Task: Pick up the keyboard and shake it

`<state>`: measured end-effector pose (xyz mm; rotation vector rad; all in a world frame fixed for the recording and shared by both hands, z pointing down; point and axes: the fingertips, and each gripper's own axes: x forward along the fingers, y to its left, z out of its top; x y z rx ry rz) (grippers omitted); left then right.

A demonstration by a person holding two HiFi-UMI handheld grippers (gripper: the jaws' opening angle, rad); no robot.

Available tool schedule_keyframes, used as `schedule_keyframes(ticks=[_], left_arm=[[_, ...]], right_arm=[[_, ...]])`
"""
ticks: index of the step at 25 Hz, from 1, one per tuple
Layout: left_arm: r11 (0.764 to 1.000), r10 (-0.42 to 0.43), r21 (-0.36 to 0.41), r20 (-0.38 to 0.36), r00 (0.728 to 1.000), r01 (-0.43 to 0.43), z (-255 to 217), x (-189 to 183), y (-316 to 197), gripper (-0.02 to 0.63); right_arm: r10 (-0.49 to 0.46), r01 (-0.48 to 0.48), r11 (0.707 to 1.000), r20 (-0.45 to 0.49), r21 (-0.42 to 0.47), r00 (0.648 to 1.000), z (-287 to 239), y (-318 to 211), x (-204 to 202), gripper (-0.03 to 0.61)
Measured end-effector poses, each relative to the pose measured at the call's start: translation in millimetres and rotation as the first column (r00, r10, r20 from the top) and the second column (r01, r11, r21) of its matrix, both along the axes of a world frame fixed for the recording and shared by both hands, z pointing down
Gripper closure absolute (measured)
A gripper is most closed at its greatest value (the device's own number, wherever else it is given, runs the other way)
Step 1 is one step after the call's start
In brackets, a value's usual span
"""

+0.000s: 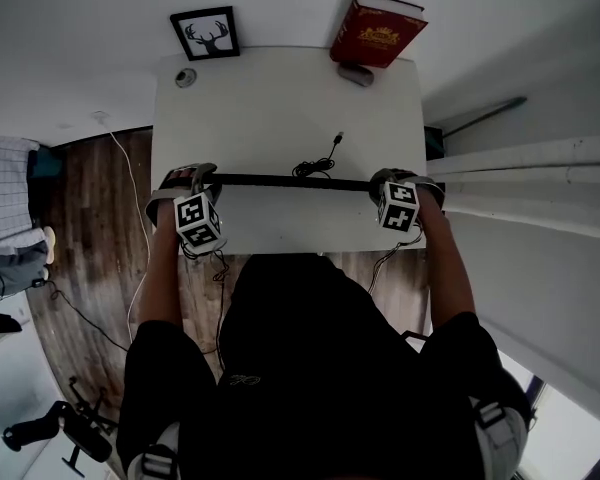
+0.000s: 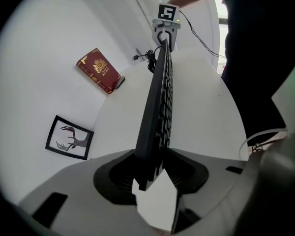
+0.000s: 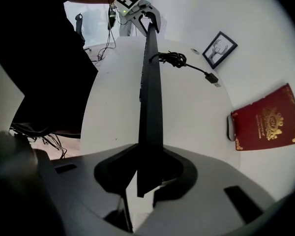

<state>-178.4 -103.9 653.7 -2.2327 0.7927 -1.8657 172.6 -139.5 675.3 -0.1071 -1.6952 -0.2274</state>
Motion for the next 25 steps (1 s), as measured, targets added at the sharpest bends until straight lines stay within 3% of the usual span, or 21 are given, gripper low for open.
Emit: schedule_keyframes(ticks=[5,8,11,14,17,21,25], left_arm=[[1.000,-0.009,-0.007,0.066,0.998,0.009,4.9,-3.5,2.5,0.466],[1.000,-0.027,0.013,0.080,0.996,0.026,2.0,-2.6,3.7,0.497],[0.991,-0.066,0.120,0.088,0.994,0.055,-26.7,-2.7,-13.3,0.500],[0.971,-0.083,0.234,0.118,0.990,0.053,-74.1,-2.2,-33.9,0.500],[0.933,-0.108,0.358,0.163,0.981,0.043,-130.2,-4.1,-63.4,0.500],[0.860,-0.161,0.511,0.281,0.946,-0.006,-204.0,0.6,-98.1,0.515],[0.805,-0.192,0.594,0.276,0.942,-0.010,-251.7,11.3,-114.6,0.518]], right_arm=[[0.033,-0.033,0.999,0.001,0.014,0.999,-0.9,2.8,-2.3,0.488],[0.032,-0.032,0.996,-0.005,0.082,0.999,-11.0,-3.6,-1.2,0.491],[0.025,-0.026,0.977,0.006,0.213,1.000,-40.1,-24.5,-0.8,0.491],[0.031,-0.037,0.932,0.023,0.361,0.999,-87.0,-47.4,0.7,0.491],[0.044,-0.063,0.851,0.049,0.521,0.998,-149.1,-76.5,1.0,0.491],[0.059,-0.095,0.689,0.075,0.718,0.995,-236.3,-104.5,6.4,0.491],[0.077,-0.106,0.545,0.076,0.832,0.994,-305.9,-97.6,17.3,0.491]])
